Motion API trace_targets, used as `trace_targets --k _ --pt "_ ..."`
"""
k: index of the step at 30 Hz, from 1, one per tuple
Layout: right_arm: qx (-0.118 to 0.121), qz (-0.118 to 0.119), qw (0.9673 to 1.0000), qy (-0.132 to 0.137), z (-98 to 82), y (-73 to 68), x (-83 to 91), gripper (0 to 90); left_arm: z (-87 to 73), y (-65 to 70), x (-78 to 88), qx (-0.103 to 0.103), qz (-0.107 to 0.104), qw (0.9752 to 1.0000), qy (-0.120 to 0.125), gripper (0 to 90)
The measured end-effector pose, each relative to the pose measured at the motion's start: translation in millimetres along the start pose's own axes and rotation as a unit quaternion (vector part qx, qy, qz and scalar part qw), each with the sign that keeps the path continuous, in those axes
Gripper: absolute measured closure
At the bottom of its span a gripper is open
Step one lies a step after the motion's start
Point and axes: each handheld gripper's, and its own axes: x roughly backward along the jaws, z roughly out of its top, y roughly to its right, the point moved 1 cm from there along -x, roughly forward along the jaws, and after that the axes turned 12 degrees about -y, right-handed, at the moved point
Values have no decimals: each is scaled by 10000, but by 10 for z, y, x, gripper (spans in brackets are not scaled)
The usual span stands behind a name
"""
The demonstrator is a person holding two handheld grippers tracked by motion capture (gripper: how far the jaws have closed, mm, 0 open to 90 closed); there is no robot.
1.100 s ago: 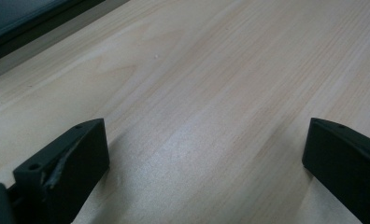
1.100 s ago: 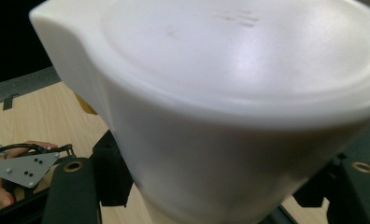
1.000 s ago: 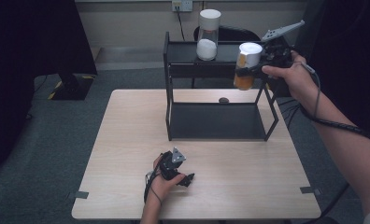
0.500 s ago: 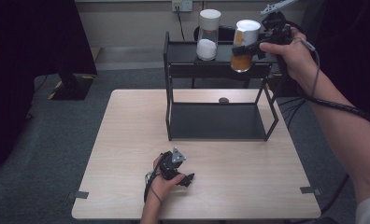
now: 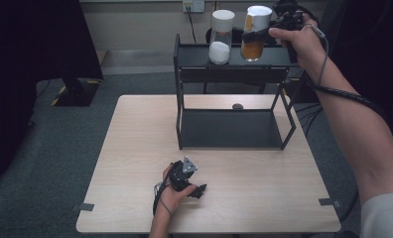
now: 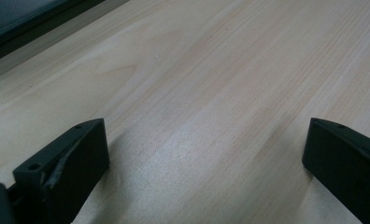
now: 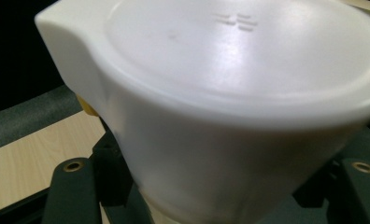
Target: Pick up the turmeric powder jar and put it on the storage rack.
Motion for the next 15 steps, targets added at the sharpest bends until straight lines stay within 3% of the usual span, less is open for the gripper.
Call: trace_targets --k 7,15 --pt "-104 -108 9999 -42 30 89 -156 307 0 1 0 0 1 10000 1 0" --pt "-200 -62 9998 -36 -11 187 -266 307 0 0 0 0 0 10000 2 0"
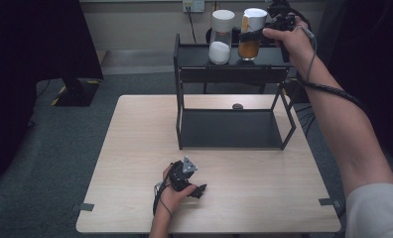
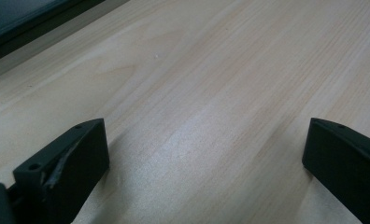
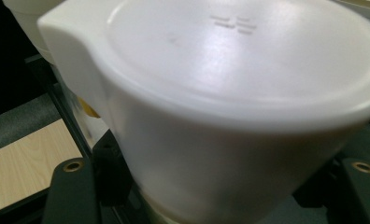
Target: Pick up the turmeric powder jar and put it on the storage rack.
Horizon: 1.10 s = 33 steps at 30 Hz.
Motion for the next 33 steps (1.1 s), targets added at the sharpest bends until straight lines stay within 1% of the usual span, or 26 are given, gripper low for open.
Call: trace_targets --k 6,10,17,22,23,25,28,31,33 --pt "3 -16 10000 -22 -29 39 -34 307 0 0 0 1 1 10000 0 0" --pt "11 -15 10000 11 -55 54 -27 307 0 0 0 0 1 10000 -2 0" --pt "169 -93 9998 34 -72 14 -37 305 0 1 0 0 1 10000 0 0" --pt "145 -108 9998 21 -77 0 -33 299 0 1 0 0 1 10000 -1 0" --pt "112 -116 9999 -4 -72 -6 -30 273 0 0 0 -1 1 10000 -1 0" --pt "-21 -87 10000 -15 -76 -5 -31 182 0 1 0 -1 1 10000 -1 0" --pt "-113 -242 9996 -50 -94 -54 -13 102 0 1 0 0 1 10000 -1 0" --pt "-191 -301 9994 21 -151 -80 24 69 1 0 0 -1 1 10000 -2 0" --pt "-205 -362 9991 1 -173 -106 50 55 1 0 0 -2 1 10000 -3 0"
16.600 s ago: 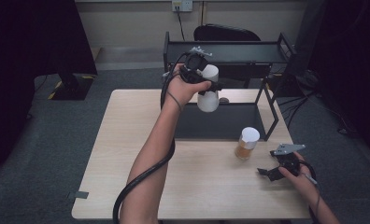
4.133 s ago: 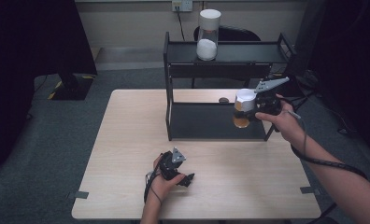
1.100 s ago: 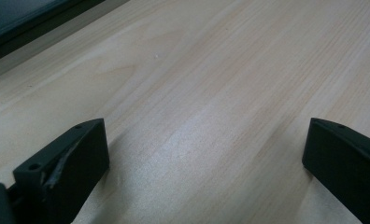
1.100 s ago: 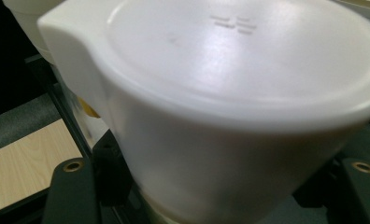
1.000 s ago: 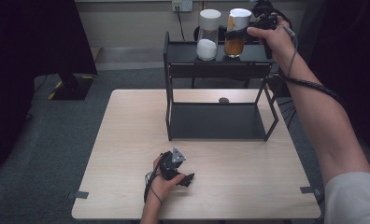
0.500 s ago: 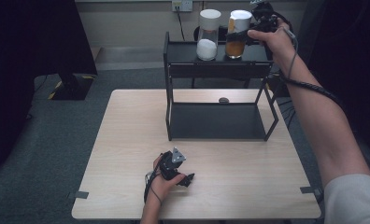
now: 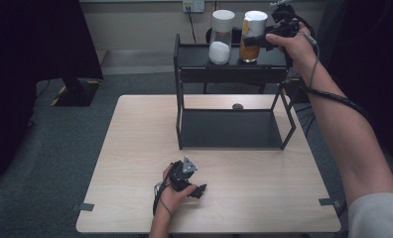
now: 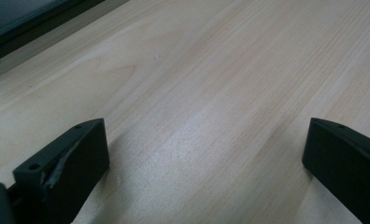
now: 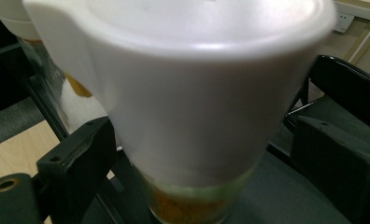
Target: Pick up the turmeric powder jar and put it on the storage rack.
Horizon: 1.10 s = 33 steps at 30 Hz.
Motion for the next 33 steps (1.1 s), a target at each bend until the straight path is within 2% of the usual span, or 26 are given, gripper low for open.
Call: trace_targets --k 9,33 --pt "-61 -28 10000 62 -164 -94 89 28 0 0 0 0 0 10000 1 0" --pt "191 359 9989 232 -712 -391 154 11 0 0 0 2 0 10000 1 0"
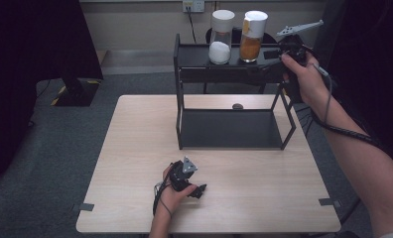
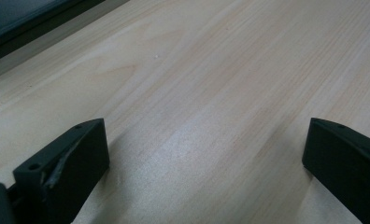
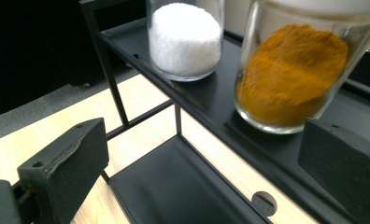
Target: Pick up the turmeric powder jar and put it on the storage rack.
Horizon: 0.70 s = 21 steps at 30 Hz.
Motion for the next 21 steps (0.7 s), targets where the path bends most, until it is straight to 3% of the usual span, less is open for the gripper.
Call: trace_targets --k 21 --pt "76 244 9996 80 -465 -117 -125 21 -2 1 -2 2 2 10000 8 0"
